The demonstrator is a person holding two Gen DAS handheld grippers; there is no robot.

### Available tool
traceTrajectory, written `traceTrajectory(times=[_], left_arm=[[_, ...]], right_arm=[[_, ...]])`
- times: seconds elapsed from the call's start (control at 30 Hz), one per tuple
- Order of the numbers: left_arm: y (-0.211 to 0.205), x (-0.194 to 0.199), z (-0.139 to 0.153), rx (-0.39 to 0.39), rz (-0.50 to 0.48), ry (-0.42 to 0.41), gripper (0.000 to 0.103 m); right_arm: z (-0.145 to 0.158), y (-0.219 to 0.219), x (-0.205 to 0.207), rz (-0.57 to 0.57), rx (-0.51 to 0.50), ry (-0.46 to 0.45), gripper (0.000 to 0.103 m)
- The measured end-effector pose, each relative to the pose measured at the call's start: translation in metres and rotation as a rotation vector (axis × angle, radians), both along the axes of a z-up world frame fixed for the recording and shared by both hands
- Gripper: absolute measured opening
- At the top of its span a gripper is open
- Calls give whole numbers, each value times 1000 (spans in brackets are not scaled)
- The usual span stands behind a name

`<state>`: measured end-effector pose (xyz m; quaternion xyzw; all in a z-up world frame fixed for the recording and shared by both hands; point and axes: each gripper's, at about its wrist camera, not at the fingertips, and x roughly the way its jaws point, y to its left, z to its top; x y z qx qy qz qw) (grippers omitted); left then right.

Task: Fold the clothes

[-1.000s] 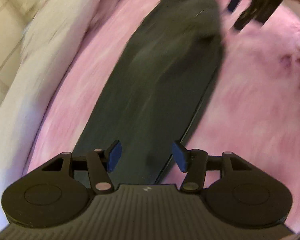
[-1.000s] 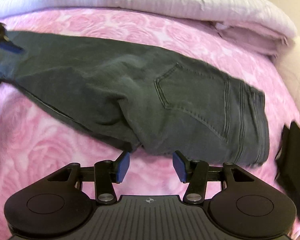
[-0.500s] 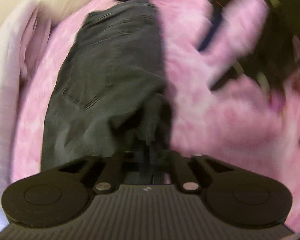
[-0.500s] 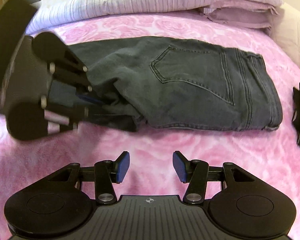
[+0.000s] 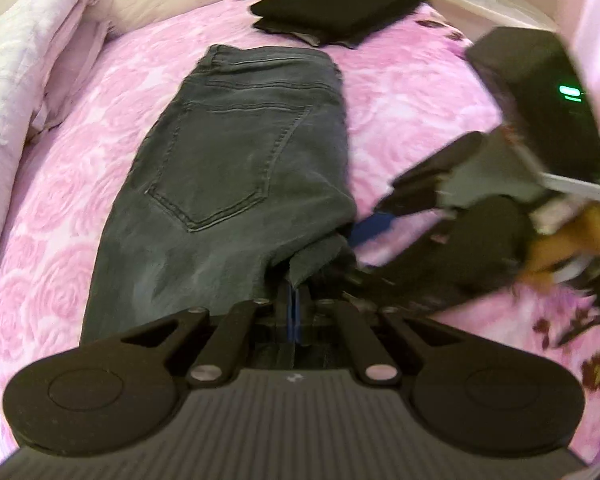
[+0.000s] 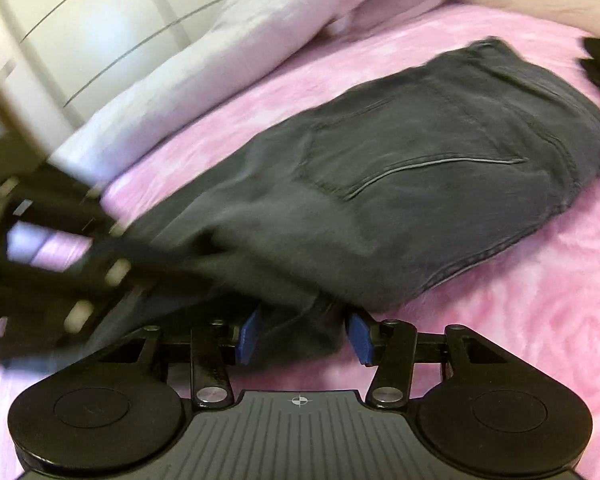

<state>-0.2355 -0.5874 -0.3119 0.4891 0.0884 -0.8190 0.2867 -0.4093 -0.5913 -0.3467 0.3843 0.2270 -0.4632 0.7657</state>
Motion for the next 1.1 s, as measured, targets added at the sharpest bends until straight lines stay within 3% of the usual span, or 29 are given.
traceTrajectory(times=[0.07, 0.13, 0.27, 0.33, 0.43, 0.5, 0.6, 0.7, 0.8, 0.87, 0.93, 1.1], left_arm=[[3, -1, -2, -9, -41, -12, 0], [6, -1, -4, -6, -81, -16, 0], [16, -3, -10, 8, -197, -51, 5], [20, 0, -11, 30, -245, -72, 7], [22, 5, -4, 52, -269, -56, 12], [25, 1, 1, 22, -271, -45, 14], [36, -20, -6, -58, -306, -73, 26], [49, -47, -25, -145, -341, -144, 28], [58, -70, -47, -181, -306, -221, 28], [63, -81, -54, -209, -248, -237, 37], [63, -86, -55, -190, -159, -209, 51], [58, -97, -62, -190, 10, -204, 54]], right_arm=[[0, 0, -2, -92, -18, -10, 18], [5, 8, -9, -145, -24, -21, 11], [22, 42, -17, -239, 14, -62, 7], [16, 55, -21, -291, 70, -89, 0], [12, 57, -27, -291, 89, -113, 0], [13, 58, -32, -277, 90, -128, 0], [22, 58, -44, -238, 63, -108, 0], [27, 56, -63, -236, 68, -82, 5], [24, 47, -89, -281, 107, -130, 24], [21, 35, -100, -301, 120, -161, 42], [18, 22, -105, -296, 125, -177, 45], [13, -3, -119, -273, 140, -214, 46]])
